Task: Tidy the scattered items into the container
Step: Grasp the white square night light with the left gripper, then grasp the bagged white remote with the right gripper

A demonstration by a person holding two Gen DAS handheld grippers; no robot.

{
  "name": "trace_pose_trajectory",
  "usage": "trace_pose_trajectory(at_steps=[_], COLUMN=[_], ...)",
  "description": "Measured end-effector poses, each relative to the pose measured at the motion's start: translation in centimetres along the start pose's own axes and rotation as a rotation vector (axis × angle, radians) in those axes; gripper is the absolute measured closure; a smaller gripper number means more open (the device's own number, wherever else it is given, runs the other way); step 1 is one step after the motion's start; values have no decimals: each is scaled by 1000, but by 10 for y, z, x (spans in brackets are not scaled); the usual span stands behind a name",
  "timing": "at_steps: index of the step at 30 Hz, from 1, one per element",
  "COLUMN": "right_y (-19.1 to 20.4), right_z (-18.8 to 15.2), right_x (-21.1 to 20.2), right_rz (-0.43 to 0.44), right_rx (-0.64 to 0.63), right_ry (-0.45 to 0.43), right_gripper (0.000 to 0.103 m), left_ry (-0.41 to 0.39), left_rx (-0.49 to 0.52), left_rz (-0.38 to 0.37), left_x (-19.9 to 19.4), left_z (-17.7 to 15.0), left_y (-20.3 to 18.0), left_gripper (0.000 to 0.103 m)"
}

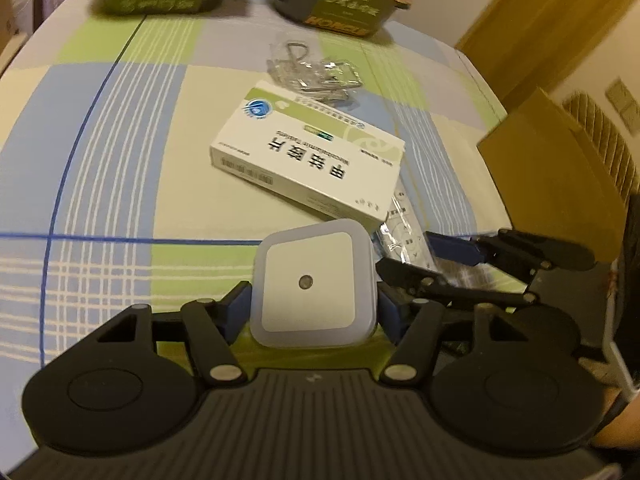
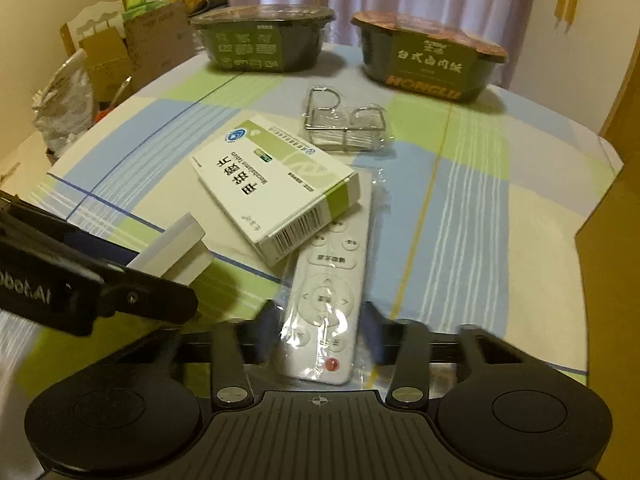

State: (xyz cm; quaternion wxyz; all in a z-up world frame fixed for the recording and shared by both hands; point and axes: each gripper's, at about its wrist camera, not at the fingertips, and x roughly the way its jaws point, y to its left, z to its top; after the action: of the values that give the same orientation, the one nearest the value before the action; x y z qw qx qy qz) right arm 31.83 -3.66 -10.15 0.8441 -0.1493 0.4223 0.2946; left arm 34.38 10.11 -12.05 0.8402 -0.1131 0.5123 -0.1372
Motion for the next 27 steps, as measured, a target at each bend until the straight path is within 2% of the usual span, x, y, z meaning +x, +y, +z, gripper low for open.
trace_pose_trajectory(at_steps=[6, 14, 18, 19, 20, 21, 22, 27], right_y=[-8, -2, 3, 3, 4, 6, 7, 10], right_z=[-26, -106, -139, -145, -150, -155, -159, -166], right_x=[-31, -102, -131, -135, -139, -143, -147, -151], right_rz=[-12, -11, -17, -13, -16, -21, -20, -16], right_rx=[50, 93, 109, 109, 110, 112, 110, 119], right_ry=[52, 121, 154, 162, 167, 166, 152, 127], right_gripper=[59, 59, 59, 47, 17, 4, 0, 0], left_ry=[23, 73, 88, 88, 88, 87, 89, 108], left_rx=[131, 335, 333, 327, 323, 316, 306, 298], left_rz=[58, 131, 132, 130, 127, 128, 133, 140], left_x=[-9, -39, -50, -52, -54, -56, -56, -59], left_z=[-17, -85, -117, -123, -127, -132, -135, -143], left_y=[-28, -82, -99, -102, -103, -105, -105, -107], left_gripper=[43, 43, 42, 42, 42, 42, 42, 42])
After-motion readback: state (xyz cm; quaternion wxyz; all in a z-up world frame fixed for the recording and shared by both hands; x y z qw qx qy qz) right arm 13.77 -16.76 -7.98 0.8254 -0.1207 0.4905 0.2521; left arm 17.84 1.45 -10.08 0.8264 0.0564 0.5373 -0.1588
